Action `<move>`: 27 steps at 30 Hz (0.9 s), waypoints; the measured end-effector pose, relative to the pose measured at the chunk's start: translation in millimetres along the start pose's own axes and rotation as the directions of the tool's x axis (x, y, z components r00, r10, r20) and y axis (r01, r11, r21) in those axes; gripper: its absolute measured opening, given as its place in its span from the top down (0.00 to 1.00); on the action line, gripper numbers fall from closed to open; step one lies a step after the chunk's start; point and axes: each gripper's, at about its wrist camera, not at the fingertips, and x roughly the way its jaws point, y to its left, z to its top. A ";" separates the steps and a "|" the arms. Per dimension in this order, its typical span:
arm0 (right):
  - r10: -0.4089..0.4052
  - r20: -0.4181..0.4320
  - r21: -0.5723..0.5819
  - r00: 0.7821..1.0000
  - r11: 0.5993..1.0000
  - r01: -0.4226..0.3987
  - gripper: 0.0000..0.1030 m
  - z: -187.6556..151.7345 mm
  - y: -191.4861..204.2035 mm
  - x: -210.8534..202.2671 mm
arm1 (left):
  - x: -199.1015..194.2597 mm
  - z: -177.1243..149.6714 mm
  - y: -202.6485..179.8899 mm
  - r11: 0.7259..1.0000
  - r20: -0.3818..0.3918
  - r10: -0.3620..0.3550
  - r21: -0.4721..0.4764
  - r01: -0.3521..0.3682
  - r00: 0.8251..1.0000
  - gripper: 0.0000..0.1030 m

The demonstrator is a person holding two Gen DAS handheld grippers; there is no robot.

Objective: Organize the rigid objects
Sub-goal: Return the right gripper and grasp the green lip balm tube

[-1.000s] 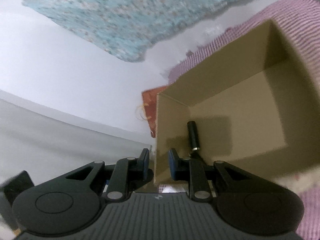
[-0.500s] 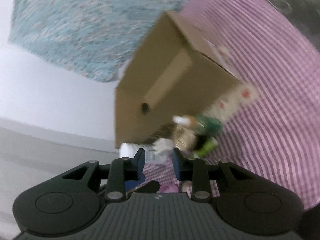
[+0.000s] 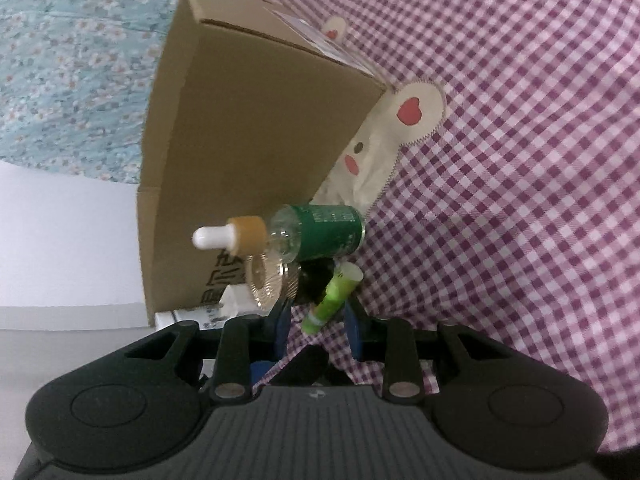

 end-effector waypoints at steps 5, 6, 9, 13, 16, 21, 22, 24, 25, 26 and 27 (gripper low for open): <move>-0.006 -0.016 0.025 1.000 1.000 0.006 0.69 2.8 -5.2 11.5 | 13.4 1.9 2.3 1.000 -0.021 -0.007 -0.006 0.007 1.000 0.66; -0.006 -0.016 0.029 1.000 1.000 0.007 0.70 2.9 -6.4 12.9 | 15.8 1.9 2.6 1.000 -0.028 -0.014 -0.007 0.013 1.000 0.66; 0.003 -0.019 0.040 1.000 0.999 -0.002 0.70 4.1 -8.4 14.1 | 20.4 2.4 3.4 0.999 -0.046 -0.036 -0.022 0.035 0.998 0.68; 0.002 -0.010 0.048 1.000 0.999 -0.001 0.70 6.0 -10.4 8.9 | 16.0 -0.3 -0.7 0.993 -0.068 -0.116 -0.037 0.113 0.991 0.69; -0.009 0.001 0.045 1.000 0.999 0.009 0.70 8.1 -14.3 0.8 | 7.7 -6.1 -9.1 0.989 -0.070 -0.151 -0.012 0.150 0.986 0.69; -0.020 0.004 0.045 1.000 0.999 0.020 0.70 9.7 -19.6 -9.9 | 1.5 -6.6 -20.6 0.993 -0.050 -0.114 0.022 0.115 0.992 0.68; -0.023 0.007 0.040 1.000 0.999 0.022 0.70 10.4 -20.1 -12.0 | 1.7 -5.4 -21.1 0.993 -0.050 -0.114 0.019 0.115 0.992 0.68; -0.029 0.012 0.032 0.999 0.999 0.029 0.70 11.8 -20.4 -16.3 | 3.5 -2.1 -21.5 0.994 -0.048 -0.102 0.022 0.103 0.994 0.68; -0.033 0.015 0.027 0.999 0.999 0.033 0.70 12.4 -20.2 -17.9 | 5.9 -0.4 -21.9 0.995 -0.049 -0.094 0.027 0.095 0.994 0.68; -0.036 0.016 0.027 0.999 0.999 0.035 0.70 14.2 -20.2 -19.6 | 14.0 5.3 -21.0 0.996 -0.055 -0.084 0.030 0.086 0.995 0.68; -0.038 0.015 0.026 0.999 0.999 0.038 0.70 14.6 -19.3 -19.2 | 17.5 6.1 -22.5 0.997 -0.063 -0.075 0.030 0.077 0.995 0.68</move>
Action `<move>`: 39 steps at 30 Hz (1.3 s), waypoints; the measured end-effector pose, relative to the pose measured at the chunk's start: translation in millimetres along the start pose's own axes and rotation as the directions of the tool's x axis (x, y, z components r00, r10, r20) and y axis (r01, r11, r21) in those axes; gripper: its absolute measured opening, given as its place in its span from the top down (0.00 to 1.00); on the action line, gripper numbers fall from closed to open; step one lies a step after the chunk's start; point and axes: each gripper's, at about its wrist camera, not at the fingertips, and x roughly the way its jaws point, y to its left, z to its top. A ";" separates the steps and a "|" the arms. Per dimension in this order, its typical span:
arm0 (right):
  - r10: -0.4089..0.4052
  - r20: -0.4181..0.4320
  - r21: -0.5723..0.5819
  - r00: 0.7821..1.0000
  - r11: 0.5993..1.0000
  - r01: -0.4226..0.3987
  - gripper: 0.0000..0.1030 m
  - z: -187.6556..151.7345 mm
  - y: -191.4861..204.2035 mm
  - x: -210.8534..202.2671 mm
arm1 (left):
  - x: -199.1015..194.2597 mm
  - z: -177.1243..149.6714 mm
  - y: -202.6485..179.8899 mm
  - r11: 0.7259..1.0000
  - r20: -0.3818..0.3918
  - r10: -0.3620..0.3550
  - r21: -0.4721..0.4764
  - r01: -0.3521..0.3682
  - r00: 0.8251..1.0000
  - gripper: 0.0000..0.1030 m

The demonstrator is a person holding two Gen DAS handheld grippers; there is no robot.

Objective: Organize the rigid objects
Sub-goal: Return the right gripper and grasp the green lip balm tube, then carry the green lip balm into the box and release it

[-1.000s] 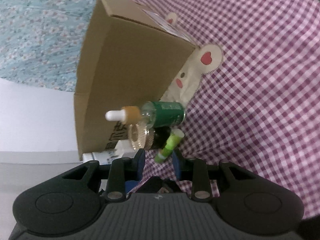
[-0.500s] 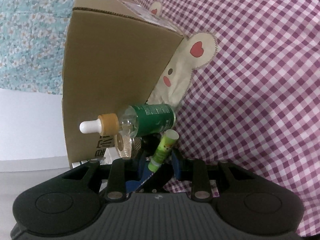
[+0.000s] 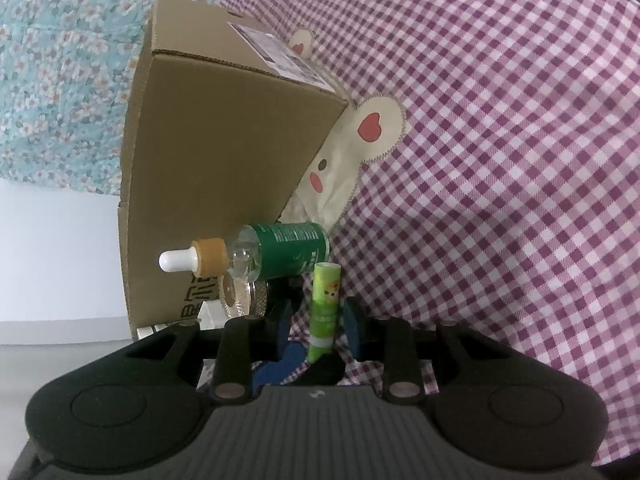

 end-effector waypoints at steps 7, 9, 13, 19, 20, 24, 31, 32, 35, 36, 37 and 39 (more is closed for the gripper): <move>0.001 0.000 0.003 1.000 1.000 -0.001 0.70 -0.6 8.7 5.6 | 10.2 5.2 -4.6 1.000 -0.011 0.016 -0.022 -0.016 1.000 0.77; 0.005 0.000 0.003 1.000 1.000 -0.005 0.70 -1.4 9.9 10.2 | 10.4 7.5 -3.8 1.000 -0.017 0.002 -0.031 -0.003 1.000 0.83; 0.004 0.004 -0.009 1.000 1.000 -0.004 0.70 -6.0 11.1 11.4 | 12.5 12.5 -13.3 1.000 -0.019 -0.017 -0.027 0.017 1.000 0.85; -0.008 0.020 -0.003 1.000 1.000 0.008 0.82 -16.5 1.2 7.7 | 9.6 5.4 -25.4 1.000 -0.017 -0.019 -0.014 0.019 1.000 0.85; -0.016 0.016 0.005 1.000 1.000 0.016 0.83 -18.8 -0.6 6.1 | 8.3 4.5 -26.7 1.000 -0.016 -0.023 -0.014 0.023 1.000 0.85; -0.019 0.027 0.006 0.999 1.000 0.018 0.84 -28.3 -6.6 -3.7 | -0.5 -0.4 -33.0 0.999 -0.009 -0.038 -0.006 0.038 0.999 0.85; 0.004 0.063 -0.045 0.998 0.999 -0.001 0.85 -50.6 3.6 -35.4 | -46.6 -13.6 -31.0 0.998 0.052 -0.068 -0.011 0.068 0.996 0.85; 0.009 0.070 -0.065 0.997 0.998 -0.004 0.85 -55.0 10.2 -40.9 | -52.4 -12.4 -31.3 0.998 0.067 -0.068 -0.014 0.069 0.995 0.85; 0.026 0.093 -0.147 0.995 0.989 -0.012 0.85 -67.6 39.3 -53.6 | -83.0 -14.3 -27.9 0.998 0.134 -0.050 -0.018 0.053 0.990 0.85; 0.033 0.101 -0.184 0.994 0.983 -0.014 0.85 -71.2 50.1 -58.0 | -93.3 -13.6 -25.3 0.999 0.160 -0.041 -0.023 0.045 0.986 0.85; 0.044 0.108 -0.227 0.993 0.974 -0.018 0.85 -74.7 63.8 -62.5 | -104.7 -12.3 -21.7 0.999 0.190 -0.029 -0.030 0.035 0.981 0.84; 0.063 0.120 -0.300 0.991 0.954 -0.024 0.85 -78.6 88.3 -68.3 | -122.7 -9.0 -13.1 0.999 0.238 -0.003 -0.050 0.016 0.971 0.84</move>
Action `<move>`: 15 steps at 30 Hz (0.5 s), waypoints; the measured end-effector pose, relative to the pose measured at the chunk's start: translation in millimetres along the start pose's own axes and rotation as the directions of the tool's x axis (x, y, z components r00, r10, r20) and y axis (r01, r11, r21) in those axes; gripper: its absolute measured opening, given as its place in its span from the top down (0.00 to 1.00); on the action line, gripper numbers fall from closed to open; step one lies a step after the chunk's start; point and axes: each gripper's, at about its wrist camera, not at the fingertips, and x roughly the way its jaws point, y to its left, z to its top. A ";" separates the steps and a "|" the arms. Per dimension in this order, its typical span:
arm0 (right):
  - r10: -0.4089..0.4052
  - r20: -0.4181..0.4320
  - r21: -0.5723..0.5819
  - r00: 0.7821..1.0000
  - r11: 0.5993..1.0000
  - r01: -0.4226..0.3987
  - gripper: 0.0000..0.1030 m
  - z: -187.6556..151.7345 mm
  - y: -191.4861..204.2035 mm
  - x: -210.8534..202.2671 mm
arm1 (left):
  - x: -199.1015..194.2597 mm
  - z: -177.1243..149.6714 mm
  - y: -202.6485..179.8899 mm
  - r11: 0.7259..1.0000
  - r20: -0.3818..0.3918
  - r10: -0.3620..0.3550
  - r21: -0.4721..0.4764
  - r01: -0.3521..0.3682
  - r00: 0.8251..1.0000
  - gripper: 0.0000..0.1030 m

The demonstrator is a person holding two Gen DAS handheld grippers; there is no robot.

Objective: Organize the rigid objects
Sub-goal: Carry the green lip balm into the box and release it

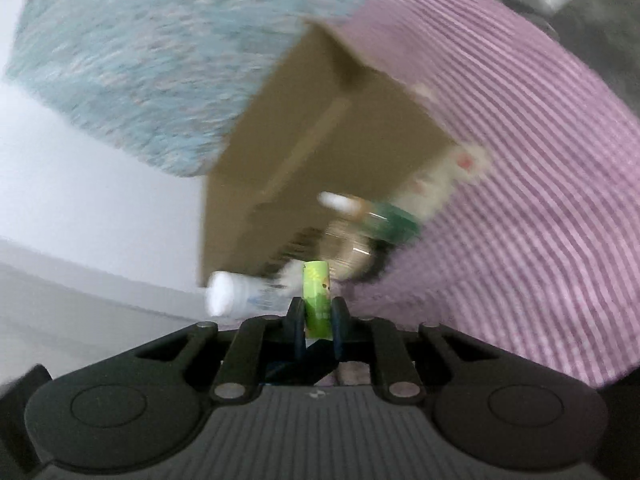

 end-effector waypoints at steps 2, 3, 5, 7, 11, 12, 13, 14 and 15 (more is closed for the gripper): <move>0.027 0.014 -0.082 1.000 0.996 -0.026 0.85 6.7 28.5 -1.7 | -14.9 10.2 12.0 0.999 0.044 0.026 -0.032 -0.024 0.999 0.84; 0.041 0.017 -0.116 0.999 0.992 -0.038 0.85 11.3 41.3 -1.2 | -21.1 15.9 18.6 0.998 0.063 0.037 -0.049 -0.034 0.997 0.84; 0.068 0.012 -0.180 0.998 0.982 -0.065 0.85 22.6 67.2 4.9 | -29.0 27.7 34.2 0.995 0.087 0.060 -0.086 -0.053 0.994 0.84; 0.094 -0.011 -0.214 0.995 0.972 -0.095 0.85 36.6 87.4 16.3 | -31.6 40.5 51.7 0.990 0.094 0.079 -0.124 -0.067 0.992 0.84; 0.106 -0.085 -0.212 0.991 0.970 -0.122 0.86 68.8 109.5 52.9 | -19.2 65.8 88.9 0.978 0.064 0.108 -0.187 -0.094 0.992 0.84; 0.102 -0.102 -0.210 0.990 0.970 -0.121 0.86 76.6 112.3 63.4 | -15.8 72.0 98.9 0.975 0.050 0.111 -0.201 -0.098 0.993 0.84; 0.097 -0.122 -0.199 0.988 0.973 -0.120 0.86 85.4 114.0 76.1 | -8.3 79.3 109.2 0.971 0.030 0.114 -0.213 -0.105 0.993 0.84; 0.091 -0.146 -0.181 0.985 0.976 -0.117 0.86 94.9 115.5 89.6 | -2.9 84.0 119.1 0.968 0.011 0.113 -0.228 -0.108 0.994 0.84; 0.082 -0.165 -0.173 0.983 0.979 -0.110 0.86 102.0 116.2 101.2 | 8.4 91.6 129.9 0.964 -0.013 0.109 -0.241 -0.109 0.994 0.84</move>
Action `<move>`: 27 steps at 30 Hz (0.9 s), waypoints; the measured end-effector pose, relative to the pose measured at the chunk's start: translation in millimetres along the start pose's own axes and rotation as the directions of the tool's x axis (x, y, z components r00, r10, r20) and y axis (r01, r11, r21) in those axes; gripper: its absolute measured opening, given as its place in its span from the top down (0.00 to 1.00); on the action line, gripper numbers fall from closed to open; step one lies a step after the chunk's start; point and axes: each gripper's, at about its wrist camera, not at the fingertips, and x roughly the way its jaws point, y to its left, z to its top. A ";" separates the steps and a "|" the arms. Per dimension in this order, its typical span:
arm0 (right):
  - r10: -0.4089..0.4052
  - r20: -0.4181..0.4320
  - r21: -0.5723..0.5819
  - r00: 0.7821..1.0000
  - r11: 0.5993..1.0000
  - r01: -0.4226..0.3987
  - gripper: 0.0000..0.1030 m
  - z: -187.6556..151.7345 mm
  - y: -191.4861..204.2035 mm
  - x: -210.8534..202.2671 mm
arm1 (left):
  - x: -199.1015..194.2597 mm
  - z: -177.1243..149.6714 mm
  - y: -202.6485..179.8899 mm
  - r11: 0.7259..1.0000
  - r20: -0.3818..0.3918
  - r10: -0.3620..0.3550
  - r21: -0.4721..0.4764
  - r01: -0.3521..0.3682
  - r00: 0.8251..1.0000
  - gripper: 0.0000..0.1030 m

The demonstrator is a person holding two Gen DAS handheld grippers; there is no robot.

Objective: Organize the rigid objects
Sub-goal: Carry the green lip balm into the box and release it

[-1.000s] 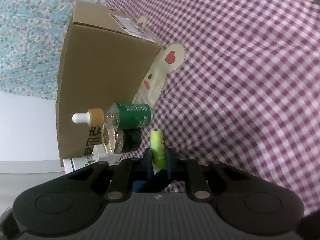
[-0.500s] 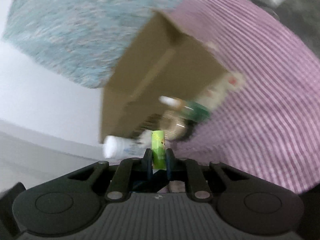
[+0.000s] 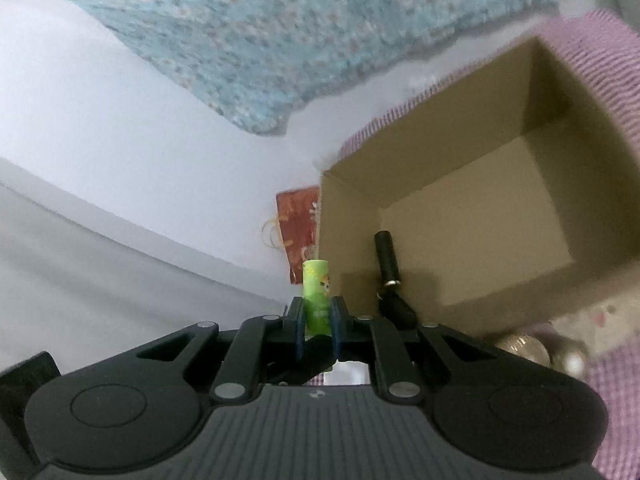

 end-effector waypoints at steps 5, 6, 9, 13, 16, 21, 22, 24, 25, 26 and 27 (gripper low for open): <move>-0.065 -0.092 0.040 0.994 0.997 0.069 0.86 43.3 -11.8 58.1 | 46.1 25.1 27.6 0.998 -0.101 0.031 -0.050 -0.036 0.994 0.84; -0.075 -0.104 0.045 0.992 0.996 0.080 0.86 48.7 -14.2 68.9 | 56.6 29.0 32.3 0.998 -0.119 0.037 -0.055 -0.044 0.992 0.84; -0.105 -0.138 0.068 0.985 0.991 0.115 0.87 61.7 -23.6 97.7 | 79.6 34.0 40.3 0.995 -0.149 0.084 -0.048 -0.092 0.985 0.84; -0.122 -0.171 0.101 0.978 0.985 0.140 0.87 69.1 -37.2 132.2 | 94.1 35.5 46.5 0.990 -0.172 0.127 -0.041 -0.136 0.977 0.83; -0.133 -0.187 0.100 0.973 0.983 0.154 0.87 67.5 -41.8 149.4 | 91.9 34.7 48.4 0.990 -0.170 0.127 -0.046 -0.136 0.977 0.82; -0.121 -0.201 0.077 0.972 0.987 0.139 0.87 58.5 -37.5 144.4 | 77.2 35.6 50.8 0.992 -0.146 0.098 -0.067 -0.109 0.984 0.81; -0.114 -0.196 0.071 0.974 0.989 0.130 0.87 56.6 -34.8 137.5 | 71.1 35.2 50.0 0.993 -0.136 0.091 -0.067 -0.100 0.987 0.81; -0.103 -0.185 0.058 0.977 0.992 0.116 0.86 59.5 -28.3 127.7 | 59.7 35.1 46.5 0.994 -0.117 0.077 -0.067 -0.085 0.990 0.80; -0.099 -0.176 0.048 0.979 0.993 0.109 0.86 58.9 -24.9 118.4 | 51.2 34.2 44.4 0.995 -0.104 0.065 -0.067 -0.072 0.992 0.79; -0.097 -0.165 0.041 0.981 0.994 0.105 0.85 58.4 -21.4 109.8 | 42.9 32.9 41.8 0.996 -0.093 0.053 -0.064 -0.059 0.994 0.78; -0.089 -0.156 0.035 0.984 0.995 0.096 0.85 57.0 -18.7 99.5 | 33.2 31.2 38.6 0.997 -0.079 0.043 -0.062 -0.048 0.996 0.77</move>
